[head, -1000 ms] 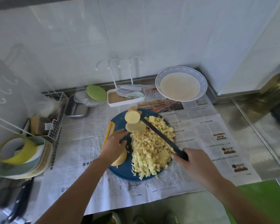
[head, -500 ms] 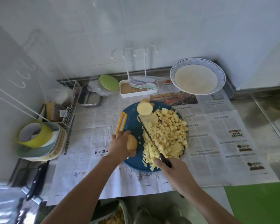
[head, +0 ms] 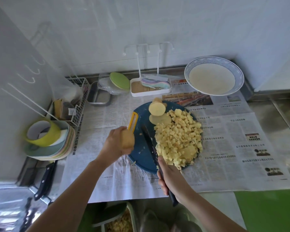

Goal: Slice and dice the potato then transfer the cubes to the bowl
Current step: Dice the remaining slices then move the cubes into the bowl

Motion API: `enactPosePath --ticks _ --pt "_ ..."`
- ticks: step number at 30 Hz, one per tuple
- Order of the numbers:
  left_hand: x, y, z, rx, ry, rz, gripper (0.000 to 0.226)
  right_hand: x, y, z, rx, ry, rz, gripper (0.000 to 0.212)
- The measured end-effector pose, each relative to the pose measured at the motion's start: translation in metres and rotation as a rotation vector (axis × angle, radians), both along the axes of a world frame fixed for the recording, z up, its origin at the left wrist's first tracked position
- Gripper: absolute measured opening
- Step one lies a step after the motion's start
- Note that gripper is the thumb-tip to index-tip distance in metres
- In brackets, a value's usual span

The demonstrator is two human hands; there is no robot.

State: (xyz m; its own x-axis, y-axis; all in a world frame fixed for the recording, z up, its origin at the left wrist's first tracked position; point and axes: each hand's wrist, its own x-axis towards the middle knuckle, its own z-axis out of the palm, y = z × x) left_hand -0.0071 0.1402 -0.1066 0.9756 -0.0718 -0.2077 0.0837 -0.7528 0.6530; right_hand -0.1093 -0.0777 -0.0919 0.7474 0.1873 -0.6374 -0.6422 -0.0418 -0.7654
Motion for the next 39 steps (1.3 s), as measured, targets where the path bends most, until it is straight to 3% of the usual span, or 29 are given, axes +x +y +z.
enactPosePath --ticks 6,10,19,27,31,35,39 --pt "0.014 0.015 0.014 -0.33 -0.056 0.328 0.069 -0.014 0.024 -0.008 0.17 0.149 0.066 0.058" --pt "0.014 0.022 0.015 -0.361 -0.04 0.398 0.065 -0.022 0.039 -0.02 0.168 0.159 0.092 0.057" --pt "0.002 0.012 0.009 -0.207 -0.003 0.201 0.081 -0.011 0.028 -0.026 0.029 0.132 -0.168 0.059" --pt "0.0 -0.025 0.007 0.266 0.111 -0.23 0.114 -0.01 0.01 -0.017 0.007 0.193 -0.347 0.057" --pt "0.004 -0.032 0.002 0.435 0.13 -0.532 0.104 -0.009 0.01 -0.013 0.023 0.218 -0.35 0.056" --pt "0.008 -0.031 -0.002 0.444 0.131 -0.669 0.1 -0.004 0.004 -0.006 0.06 0.245 -0.358 0.058" --pt "0.008 -0.029 0.006 0.401 0.135 -0.664 0.11 -0.002 -0.006 0.004 0.106 0.299 -0.364 0.059"
